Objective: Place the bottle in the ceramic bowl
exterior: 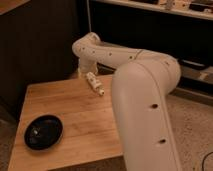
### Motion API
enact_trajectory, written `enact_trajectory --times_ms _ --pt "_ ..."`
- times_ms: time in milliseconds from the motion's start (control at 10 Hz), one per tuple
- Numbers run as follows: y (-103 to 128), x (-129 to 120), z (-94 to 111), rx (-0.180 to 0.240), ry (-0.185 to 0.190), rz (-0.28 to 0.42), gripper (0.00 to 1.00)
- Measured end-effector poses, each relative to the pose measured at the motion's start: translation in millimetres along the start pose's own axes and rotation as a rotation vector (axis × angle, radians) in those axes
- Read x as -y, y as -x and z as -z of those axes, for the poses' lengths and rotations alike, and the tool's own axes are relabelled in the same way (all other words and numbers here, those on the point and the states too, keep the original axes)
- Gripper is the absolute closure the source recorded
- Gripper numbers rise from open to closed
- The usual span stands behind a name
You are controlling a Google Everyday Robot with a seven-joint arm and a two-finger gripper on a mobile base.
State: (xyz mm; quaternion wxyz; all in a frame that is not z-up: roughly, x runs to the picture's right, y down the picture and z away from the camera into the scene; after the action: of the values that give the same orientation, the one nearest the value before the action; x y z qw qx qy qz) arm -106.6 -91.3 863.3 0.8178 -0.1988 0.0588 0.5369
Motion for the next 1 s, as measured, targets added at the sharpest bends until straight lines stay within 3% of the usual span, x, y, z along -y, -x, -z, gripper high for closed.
enact_trajectory --times_ms 200,500,1000 --pt "6 21 -21 -0.005 0.018 -0.002 0.35" --pt "6 50 -38 -0.008 0.08 -0.046 0.35" --pt "-7 57 -76 -0.046 0.14 -0.089 0.35"
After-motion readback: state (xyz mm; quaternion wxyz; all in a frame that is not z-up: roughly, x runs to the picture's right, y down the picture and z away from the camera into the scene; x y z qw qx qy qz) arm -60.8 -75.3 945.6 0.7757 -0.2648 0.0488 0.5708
